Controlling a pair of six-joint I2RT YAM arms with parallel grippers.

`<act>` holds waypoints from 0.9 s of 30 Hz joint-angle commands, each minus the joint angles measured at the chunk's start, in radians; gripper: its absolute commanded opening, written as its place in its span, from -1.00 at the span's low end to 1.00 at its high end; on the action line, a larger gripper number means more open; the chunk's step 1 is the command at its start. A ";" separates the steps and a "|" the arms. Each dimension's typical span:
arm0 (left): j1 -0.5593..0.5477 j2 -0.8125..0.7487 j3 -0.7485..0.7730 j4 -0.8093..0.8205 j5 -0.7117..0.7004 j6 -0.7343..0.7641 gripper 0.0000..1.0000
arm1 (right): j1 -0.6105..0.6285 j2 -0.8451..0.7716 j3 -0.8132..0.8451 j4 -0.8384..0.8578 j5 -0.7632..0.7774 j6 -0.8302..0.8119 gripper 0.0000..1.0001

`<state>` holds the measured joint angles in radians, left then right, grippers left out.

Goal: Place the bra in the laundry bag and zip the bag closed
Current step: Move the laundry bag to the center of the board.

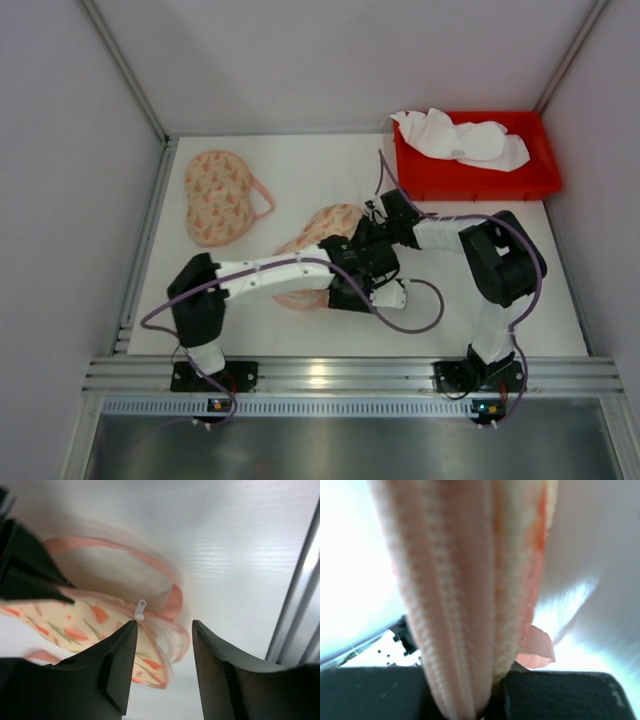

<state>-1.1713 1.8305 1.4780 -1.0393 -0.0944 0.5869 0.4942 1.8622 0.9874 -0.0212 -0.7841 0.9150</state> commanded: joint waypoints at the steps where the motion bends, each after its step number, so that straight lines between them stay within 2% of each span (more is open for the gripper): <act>1: 0.089 -0.306 -0.150 0.230 0.131 -0.169 0.08 | -0.008 0.026 0.062 0.144 0.052 0.074 -1.00; 4: 0.214 -0.504 -0.304 0.355 0.177 -0.272 0.22 | -0.020 0.041 0.088 0.152 0.111 0.090 -1.00; 6: 0.255 -0.630 -0.372 0.404 0.132 -0.342 0.33 | -0.031 0.038 0.086 0.167 0.179 0.120 -1.00; 9: 0.297 -0.750 -0.501 0.511 0.062 -0.464 0.38 | -0.045 0.035 0.074 0.179 0.287 0.171 -1.00; 13: 0.343 -0.807 -0.639 0.636 0.076 -0.584 0.43 | -0.039 0.052 0.086 0.173 0.339 0.229 -1.00; 14: 0.348 -0.806 -0.654 0.651 0.073 -0.634 0.43 | -0.034 0.057 0.105 0.159 0.347 0.229 -1.00; 18: 0.389 -0.732 -0.699 0.725 0.070 -0.818 0.20 | -0.002 0.071 0.138 0.101 0.384 0.237 -1.00; 20: 0.439 -0.654 -0.697 0.777 0.148 -0.927 0.18 | 0.013 0.087 0.161 0.073 0.404 0.237 -1.00; 23: 0.455 -0.539 -0.645 0.826 0.168 -1.044 0.20 | 0.021 0.110 0.184 0.050 0.410 0.242 -1.00; 26: 0.453 -0.435 -0.588 0.849 0.105 -1.147 0.08 | 0.021 0.118 0.185 0.046 0.410 0.258 -1.00; 27: 0.453 -0.395 -0.576 0.851 0.025 -1.192 0.06 | 0.021 0.118 0.183 0.046 0.407 0.262 -1.00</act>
<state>-0.7177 1.3750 0.8242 -0.3031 0.0170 -0.4171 0.5064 1.9697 1.1358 0.0399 -0.4091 1.1542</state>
